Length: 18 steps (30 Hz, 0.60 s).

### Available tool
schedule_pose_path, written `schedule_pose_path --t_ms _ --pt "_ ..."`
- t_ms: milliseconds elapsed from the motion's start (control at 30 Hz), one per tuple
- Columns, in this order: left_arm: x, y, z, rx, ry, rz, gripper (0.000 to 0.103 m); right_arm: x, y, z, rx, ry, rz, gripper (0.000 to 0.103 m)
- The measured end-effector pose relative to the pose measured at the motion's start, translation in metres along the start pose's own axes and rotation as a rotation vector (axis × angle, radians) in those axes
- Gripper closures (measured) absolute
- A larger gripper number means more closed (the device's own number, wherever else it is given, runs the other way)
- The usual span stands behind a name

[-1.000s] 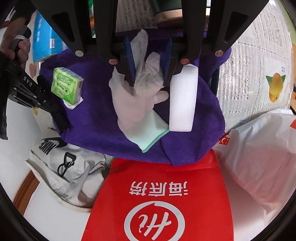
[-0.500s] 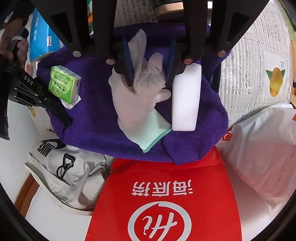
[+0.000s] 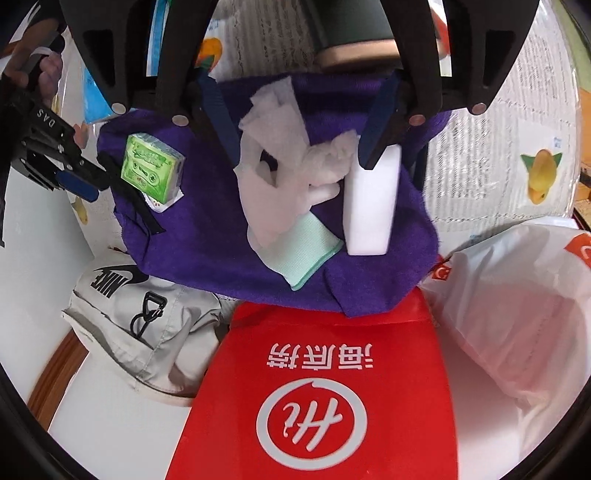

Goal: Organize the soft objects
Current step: 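Move the left tool to the white mesh bag while the right tool opens above the blue tissue pack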

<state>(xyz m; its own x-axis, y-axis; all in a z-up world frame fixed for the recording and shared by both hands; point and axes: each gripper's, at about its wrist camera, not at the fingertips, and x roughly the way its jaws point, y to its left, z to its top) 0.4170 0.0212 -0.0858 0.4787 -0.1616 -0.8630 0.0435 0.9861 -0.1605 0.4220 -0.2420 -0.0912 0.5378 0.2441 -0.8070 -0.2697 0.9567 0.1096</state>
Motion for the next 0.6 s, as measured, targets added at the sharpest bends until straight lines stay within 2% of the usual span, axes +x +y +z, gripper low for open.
schedule_pose_path --t_ms 100,333,600 --pt "-0.011 0.002 -0.004 0.003 -0.009 0.009 0.035 -0.011 0.007 -0.006 -0.018 -0.007 0.001 0.065" --pt "-0.045 0.006 -0.023 -0.006 -0.025 0.017 0.035 -0.043 0.024 -0.032 -0.017 -0.024 0.037 0.065" --pt "-0.086 -0.006 -0.076 0.009 -0.028 0.017 0.035 -0.086 0.041 -0.081 -0.006 -0.018 0.061 0.065"
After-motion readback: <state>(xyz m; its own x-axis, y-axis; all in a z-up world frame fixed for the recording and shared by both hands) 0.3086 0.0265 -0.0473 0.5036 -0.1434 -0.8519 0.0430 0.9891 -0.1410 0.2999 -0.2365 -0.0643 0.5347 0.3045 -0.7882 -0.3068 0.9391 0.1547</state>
